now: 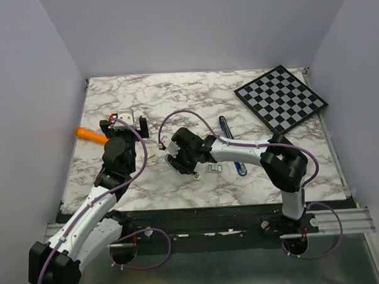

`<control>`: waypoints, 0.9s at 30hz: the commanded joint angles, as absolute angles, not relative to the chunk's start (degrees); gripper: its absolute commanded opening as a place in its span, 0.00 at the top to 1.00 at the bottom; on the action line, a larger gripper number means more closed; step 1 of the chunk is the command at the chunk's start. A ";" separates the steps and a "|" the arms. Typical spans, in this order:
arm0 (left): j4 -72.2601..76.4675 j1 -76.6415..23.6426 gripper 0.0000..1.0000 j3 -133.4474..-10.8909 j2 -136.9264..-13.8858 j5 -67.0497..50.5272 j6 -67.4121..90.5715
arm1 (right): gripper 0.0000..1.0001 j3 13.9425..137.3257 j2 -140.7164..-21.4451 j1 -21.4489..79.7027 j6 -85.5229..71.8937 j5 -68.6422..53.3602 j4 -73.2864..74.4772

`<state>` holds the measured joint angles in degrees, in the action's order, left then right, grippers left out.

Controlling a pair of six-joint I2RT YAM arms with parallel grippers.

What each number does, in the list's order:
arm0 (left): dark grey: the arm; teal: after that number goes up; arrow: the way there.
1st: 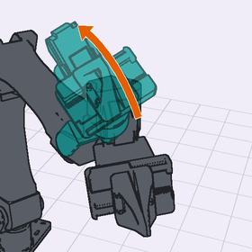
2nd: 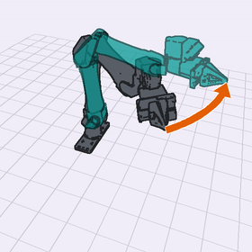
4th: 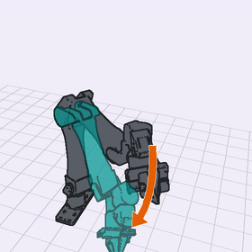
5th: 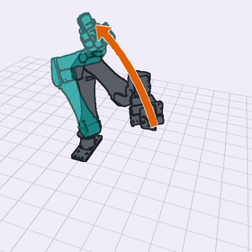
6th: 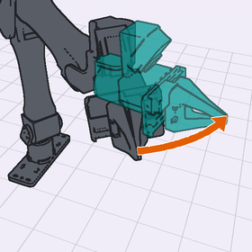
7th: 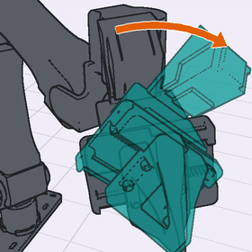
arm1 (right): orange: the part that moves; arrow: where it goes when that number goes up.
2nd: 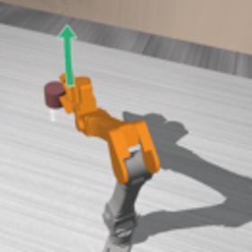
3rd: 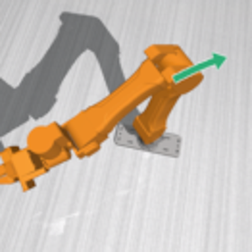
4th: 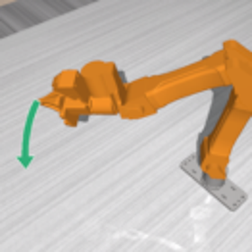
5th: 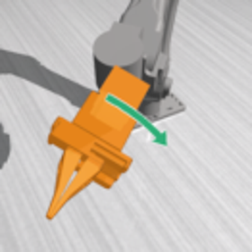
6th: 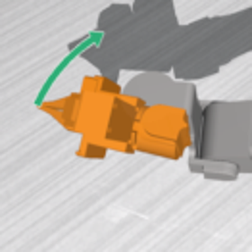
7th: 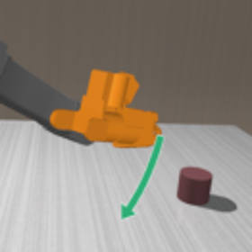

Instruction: Load the staples into the stapler

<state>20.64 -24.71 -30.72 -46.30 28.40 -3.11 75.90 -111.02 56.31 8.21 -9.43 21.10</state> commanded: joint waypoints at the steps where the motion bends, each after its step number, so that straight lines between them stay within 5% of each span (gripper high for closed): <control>1: 21.53 -24.35 0.01 -31.55 -45.88 27.07 -2.11 | 0.74 75.85 -111.62 56.51 4.84 -3.79 17.76; 11: 21.36 -24.43 0.01 -31.55 -45.97 26.90 -2.02 | 0.80 79.45 -113.20 48.97 -14.92 17.38 20.12; 27: 21.36 -24.43 0.01 -31.47 -46.06 26.02 -1.58 | 0.80 74.71 -110.40 41.13 -29.71 23.55 25.58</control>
<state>20.64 -24.71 -30.72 -46.30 27.51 -2.68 77.36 -111.98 40.91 -25.67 20.62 22.85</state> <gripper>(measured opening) 0.991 0.254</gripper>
